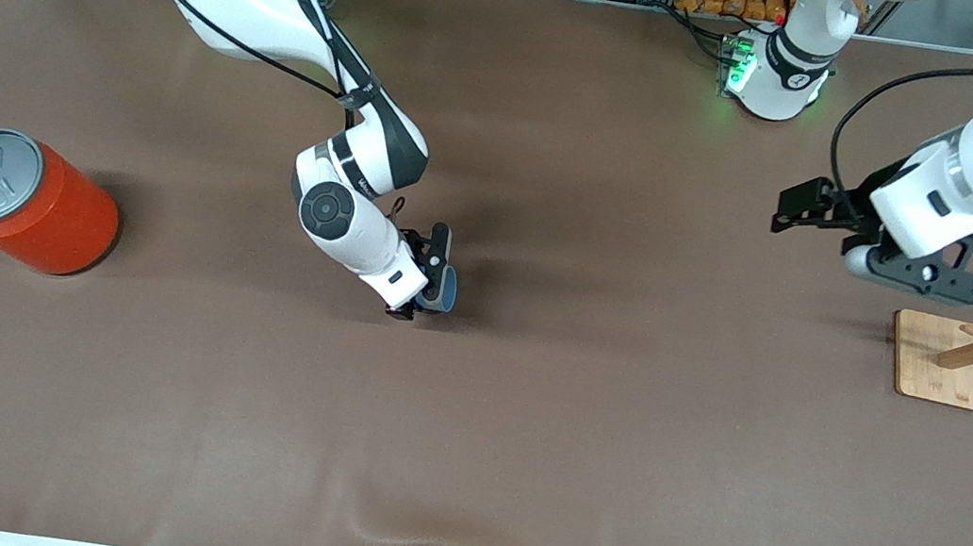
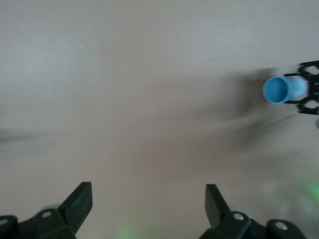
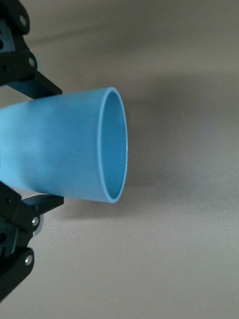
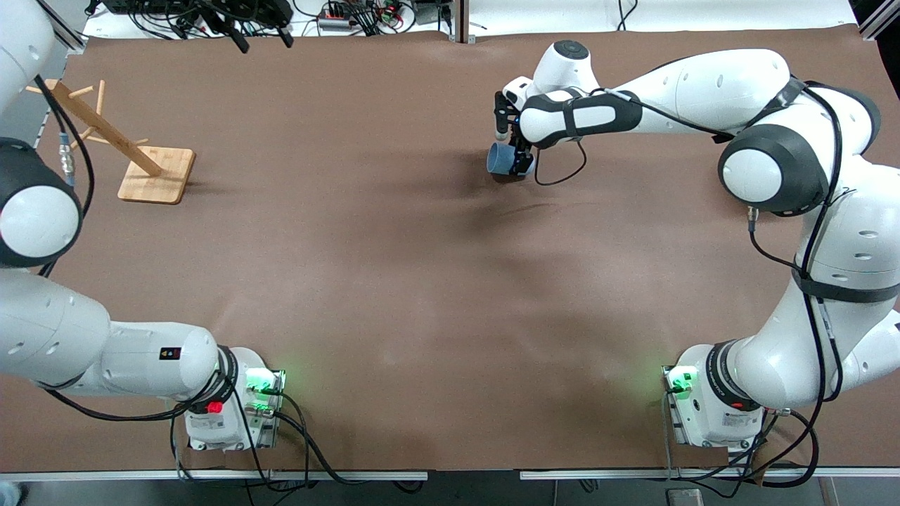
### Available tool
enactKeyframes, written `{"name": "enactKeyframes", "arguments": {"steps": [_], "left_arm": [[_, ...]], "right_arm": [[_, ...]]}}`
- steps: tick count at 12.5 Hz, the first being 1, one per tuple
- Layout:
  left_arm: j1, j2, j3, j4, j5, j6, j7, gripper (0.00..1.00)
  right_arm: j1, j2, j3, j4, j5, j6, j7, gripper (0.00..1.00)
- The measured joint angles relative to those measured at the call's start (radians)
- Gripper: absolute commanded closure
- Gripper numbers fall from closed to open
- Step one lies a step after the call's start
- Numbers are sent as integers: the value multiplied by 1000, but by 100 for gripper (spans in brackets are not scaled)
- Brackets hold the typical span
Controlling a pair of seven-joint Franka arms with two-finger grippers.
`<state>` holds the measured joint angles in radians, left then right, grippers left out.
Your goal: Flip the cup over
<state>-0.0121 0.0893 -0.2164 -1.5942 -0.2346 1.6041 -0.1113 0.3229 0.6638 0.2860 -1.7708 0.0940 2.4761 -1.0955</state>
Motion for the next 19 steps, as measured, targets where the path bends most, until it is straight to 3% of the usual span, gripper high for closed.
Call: {"name": "enactKeyframes", "arguments": {"steps": [4,6,11,15,16,19], "left_arm": [[-37,61,-6,-45,-97,103,0,0],[-59,81,-8,-111,-217,180,-4,0],[-149,193,-16,-163,-367,366,-4,0],[-268,290,-22,-192,-542,568,-3,0],[-302,315,-23,-209,-592,633,0,0],[-436,403,-26,-232,-792,791,23,0]], "right_arm": [[-16,-9,-6,13,7,-25,1,0],[-51,-41,-8,47,29,-139,21,0],[-155,-260,-14,109,37,-409,338,0],[-302,-417,-36,109,35,-486,523,0],[-345,-445,-53,109,35,-520,528,0],[-353,-517,-203,109,36,-640,529,0]]}}
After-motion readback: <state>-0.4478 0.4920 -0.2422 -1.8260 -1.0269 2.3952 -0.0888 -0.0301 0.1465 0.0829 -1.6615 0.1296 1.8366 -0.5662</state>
